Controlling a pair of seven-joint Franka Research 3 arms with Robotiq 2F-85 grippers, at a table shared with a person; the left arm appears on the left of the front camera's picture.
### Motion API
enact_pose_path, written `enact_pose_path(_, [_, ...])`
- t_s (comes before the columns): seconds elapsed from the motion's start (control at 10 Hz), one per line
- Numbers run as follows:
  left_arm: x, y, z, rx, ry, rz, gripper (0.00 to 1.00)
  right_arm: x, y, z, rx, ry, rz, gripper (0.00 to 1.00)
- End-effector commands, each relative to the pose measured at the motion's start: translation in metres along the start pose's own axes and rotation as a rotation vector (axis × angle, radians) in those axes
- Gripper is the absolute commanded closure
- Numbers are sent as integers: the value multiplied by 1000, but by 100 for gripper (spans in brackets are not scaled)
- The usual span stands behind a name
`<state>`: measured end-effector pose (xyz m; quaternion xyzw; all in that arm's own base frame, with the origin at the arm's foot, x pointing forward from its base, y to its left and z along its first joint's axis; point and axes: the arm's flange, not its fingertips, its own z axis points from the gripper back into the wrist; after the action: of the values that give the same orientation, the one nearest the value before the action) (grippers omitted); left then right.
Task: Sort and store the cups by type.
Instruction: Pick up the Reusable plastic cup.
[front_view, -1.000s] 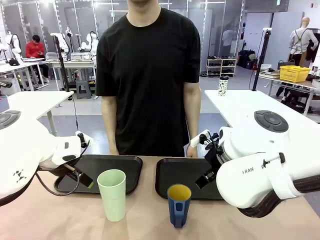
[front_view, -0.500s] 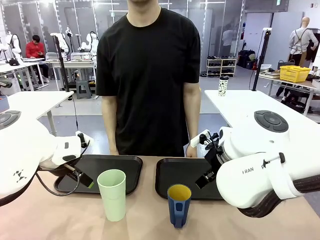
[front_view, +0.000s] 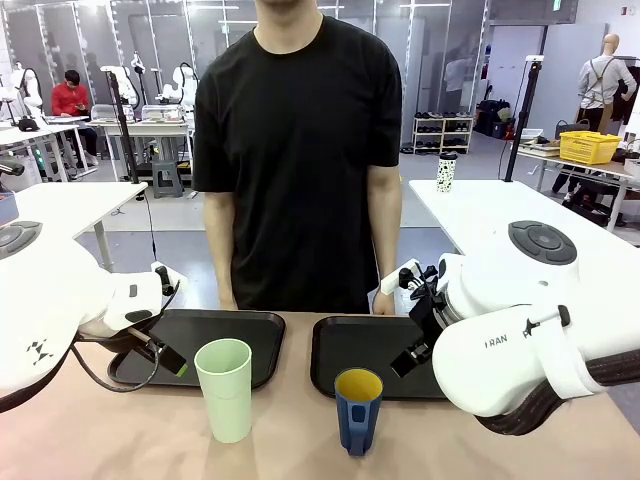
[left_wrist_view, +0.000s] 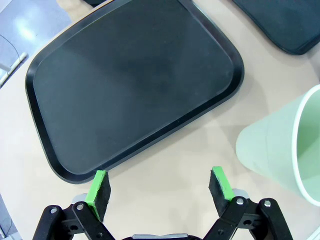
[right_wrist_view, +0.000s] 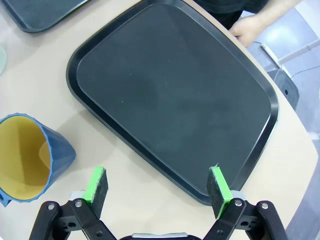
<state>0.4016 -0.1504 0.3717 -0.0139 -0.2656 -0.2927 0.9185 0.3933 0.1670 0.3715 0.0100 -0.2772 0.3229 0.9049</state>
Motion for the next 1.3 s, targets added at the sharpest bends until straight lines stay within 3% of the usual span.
enact_pose_path(0.0, [0, 0, 0, 0, 0, 0, 0, 0, 0, 0, 0, 0, -2, 0])
enact_pose_path(0.2, [0, 0, 0, 0, 0, 0, 0, 0, 0, 0, 0, 0, 0, 0])
enact_pose_path(0.6, [8, -25, 67, 70, -110, -6, 0, 26, 27, 89, -126, 18, 52, 0])
enact_pose_path(0.8, [9, -39, 97, 101, -167, -36, 0, 31, 42, 126, -171, -27, 95, 0])
enact_pose_path(1.2, [9, -55, 116, 140, -223, -92, 0, 29, 51, 145, -213, -55, 105, 0])
